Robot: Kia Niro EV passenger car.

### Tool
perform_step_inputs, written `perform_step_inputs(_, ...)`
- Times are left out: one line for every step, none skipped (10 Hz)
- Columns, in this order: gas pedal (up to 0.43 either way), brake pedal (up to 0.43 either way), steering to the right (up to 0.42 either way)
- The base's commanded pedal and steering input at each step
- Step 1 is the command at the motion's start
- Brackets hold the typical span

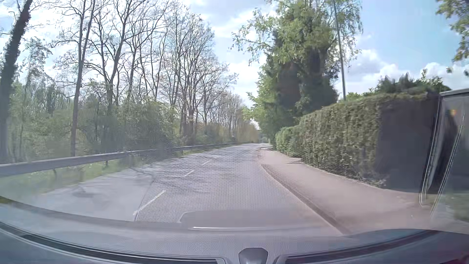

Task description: Follow the waypoints while adhering to traffic rules and regulations

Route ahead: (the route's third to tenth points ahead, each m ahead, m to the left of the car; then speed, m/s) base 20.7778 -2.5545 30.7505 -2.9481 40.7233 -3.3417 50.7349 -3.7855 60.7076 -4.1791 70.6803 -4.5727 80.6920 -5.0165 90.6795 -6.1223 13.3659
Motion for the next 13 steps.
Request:
perform_step_inputs(0.067,0.0,0.007)
perform_step_inputs(0.067,0.0,0.007)
perform_step_inputs(0.067,0.0,0.007)
perform_step_inputs(0.067,0.0,0.007)
perform_step_inputs(0.067,0.0,0.008)
perform_step_inputs(0.067,0.0,0.009)
perform_step_inputs(0.067,0.0,0.01)
perform_step_inputs(0.067,0.0,0.011)
perform_step_inputs(0.067,0.0,0.012)
perform_step_inputs(0.067,0.0,0.014)
perform_step_inputs(0.067,0.0,0.014)
perform_step_inputs(0.067,0.0,0.014)
perform_step_inputs(0.067,0.0,0.014)
